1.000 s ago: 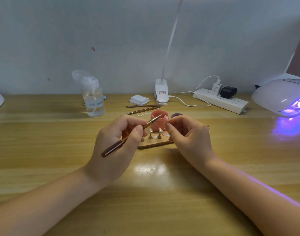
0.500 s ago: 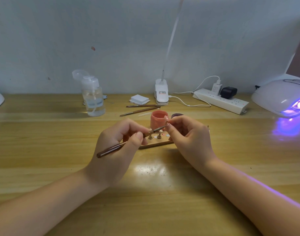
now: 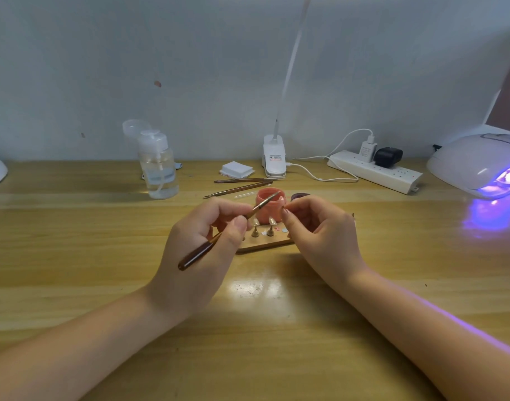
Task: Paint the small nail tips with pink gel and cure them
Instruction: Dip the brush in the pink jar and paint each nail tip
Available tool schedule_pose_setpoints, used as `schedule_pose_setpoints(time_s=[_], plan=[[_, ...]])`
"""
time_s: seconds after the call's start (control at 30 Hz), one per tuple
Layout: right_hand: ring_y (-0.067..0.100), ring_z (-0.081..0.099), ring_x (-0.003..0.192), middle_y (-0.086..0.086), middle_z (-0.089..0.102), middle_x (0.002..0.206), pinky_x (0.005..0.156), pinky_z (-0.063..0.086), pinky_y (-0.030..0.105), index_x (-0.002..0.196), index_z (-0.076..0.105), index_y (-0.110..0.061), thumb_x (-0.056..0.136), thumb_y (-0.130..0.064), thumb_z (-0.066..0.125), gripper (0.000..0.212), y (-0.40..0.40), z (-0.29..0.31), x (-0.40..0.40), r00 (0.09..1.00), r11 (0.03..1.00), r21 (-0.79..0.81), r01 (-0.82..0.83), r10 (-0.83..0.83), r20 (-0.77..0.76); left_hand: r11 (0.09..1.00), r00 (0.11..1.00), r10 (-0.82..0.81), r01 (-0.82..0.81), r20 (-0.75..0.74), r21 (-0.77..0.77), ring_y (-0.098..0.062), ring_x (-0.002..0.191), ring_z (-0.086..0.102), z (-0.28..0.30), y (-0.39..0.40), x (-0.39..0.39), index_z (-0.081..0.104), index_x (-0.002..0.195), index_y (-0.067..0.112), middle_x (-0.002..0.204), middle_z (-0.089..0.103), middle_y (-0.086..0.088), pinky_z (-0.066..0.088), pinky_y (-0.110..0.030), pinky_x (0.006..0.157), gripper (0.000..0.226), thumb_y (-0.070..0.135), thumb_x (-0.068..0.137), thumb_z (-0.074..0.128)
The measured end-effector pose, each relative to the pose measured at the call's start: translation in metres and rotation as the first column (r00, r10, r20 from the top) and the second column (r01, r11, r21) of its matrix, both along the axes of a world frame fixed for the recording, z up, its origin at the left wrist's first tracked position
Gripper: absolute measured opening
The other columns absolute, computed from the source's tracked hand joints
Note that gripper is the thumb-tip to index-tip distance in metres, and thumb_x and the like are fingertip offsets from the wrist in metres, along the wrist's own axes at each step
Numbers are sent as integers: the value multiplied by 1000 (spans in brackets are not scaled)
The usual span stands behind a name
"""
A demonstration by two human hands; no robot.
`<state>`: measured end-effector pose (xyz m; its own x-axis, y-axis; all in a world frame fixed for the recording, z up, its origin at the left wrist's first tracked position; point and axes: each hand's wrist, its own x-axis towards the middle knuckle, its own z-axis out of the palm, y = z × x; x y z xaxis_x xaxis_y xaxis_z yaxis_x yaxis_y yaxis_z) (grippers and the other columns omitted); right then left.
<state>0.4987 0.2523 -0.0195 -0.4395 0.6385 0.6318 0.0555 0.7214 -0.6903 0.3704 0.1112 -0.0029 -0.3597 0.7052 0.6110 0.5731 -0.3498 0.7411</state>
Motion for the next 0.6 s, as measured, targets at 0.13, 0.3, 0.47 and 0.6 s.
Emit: schedule_pose_setpoints(time_s=[0.13,0.3,0.47,0.6], plan=[[10,63,63,-6,67,71,62,54,34,89,70,-13,84,-9,71,6,0,0,0,1000,1000,4,0,0,1,1000,998,-11,9,-62,-19,-15,80,65,-2,-1,0,66,93,21,81,68,4,51,-27,69,23,34,84,49],[11,63,63,-4,68,71,61,54,33,89,71,-12,85,-9,70,6,0,0,0,1000,1000,14,-3,3,2,1000,1000,24,-24,-4,11,-13,84,65,1,0,2,65,99,26,86,70,7,49,-16,70,19,34,88,52],[8,62,63,-5,68,72,61,54,29,90,71,-12,84,-9,72,7,0,0,-1,1000,1000,20,4,-4,4,1000,998,3,-4,-62,-24,-15,80,65,0,-1,0,66,93,21,81,69,5,51,-30,69,23,34,85,49],[11,63,64,-5,68,73,62,55,34,91,71,-12,84,-9,71,7,0,0,0,1000,1000,22,-11,10,12,999,998,27,-26,-55,18,-12,82,64,2,-1,1,66,95,23,83,68,8,48,-17,69,23,34,86,48]])
